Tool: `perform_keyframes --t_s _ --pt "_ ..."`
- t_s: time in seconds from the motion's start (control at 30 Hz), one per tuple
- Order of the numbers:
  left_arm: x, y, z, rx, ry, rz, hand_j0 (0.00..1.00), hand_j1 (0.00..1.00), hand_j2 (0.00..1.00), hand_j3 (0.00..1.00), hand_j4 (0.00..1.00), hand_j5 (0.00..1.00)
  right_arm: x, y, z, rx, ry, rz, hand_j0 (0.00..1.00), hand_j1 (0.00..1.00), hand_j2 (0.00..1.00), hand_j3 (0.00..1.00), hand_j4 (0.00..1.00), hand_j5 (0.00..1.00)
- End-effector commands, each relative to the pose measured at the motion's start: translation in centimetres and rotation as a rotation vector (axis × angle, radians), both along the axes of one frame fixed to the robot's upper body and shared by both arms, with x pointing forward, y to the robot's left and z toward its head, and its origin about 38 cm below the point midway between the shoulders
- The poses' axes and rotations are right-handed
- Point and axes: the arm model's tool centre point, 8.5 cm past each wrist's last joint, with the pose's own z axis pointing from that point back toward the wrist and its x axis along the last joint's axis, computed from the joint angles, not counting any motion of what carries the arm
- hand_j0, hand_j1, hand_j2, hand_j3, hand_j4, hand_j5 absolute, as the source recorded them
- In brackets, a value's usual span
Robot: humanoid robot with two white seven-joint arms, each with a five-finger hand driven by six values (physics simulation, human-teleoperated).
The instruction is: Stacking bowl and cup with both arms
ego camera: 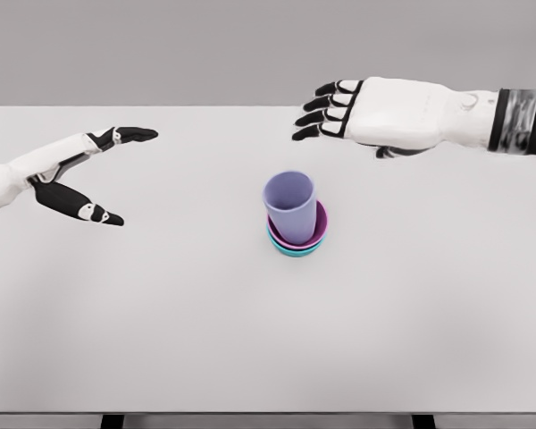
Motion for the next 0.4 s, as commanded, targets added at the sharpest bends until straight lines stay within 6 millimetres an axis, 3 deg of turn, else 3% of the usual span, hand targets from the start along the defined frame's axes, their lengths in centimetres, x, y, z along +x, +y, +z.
perform_keyframes --t_s 0.0,0.1,0.23,0.37 --pt "0.1 -0.4 -0.1 -0.018 0.003 -0.003 1.00 1.00 1.00 1.00 1.00 1.00 1.1 -3.3 1.4 0.030 -0.005 -0.092 1.00 1.00 1.00 1.00 1.00 1.00" --pt "0.1 -0.4 -0.1 -0.018 0.005 -0.003 1.00 1.00 1.00 1.00 1.00 1.00 2.3 -7.4 -2.1 -0.011 0.101 -0.216 1.00 1.00 1.00 1.00 1.00 1.00" --pt "0.1 -0.4 -0.2 -0.014 0.004 -0.004 1.00 1.00 1.00 1.00 1.00 1.00 2.8 -14.1 -3.8 -0.064 0.173 -0.391 1.00 1.00 1.00 1.00 1.00 1.00" --pt "0.1 -0.4 -0.1 -0.013 0.002 -0.003 1.00 1.00 1.00 1.00 1.00 1.00 3.1 -15.5 -4.9 -0.068 0.203 -0.434 1.00 1.00 1.00 1.00 1.00 1.00"
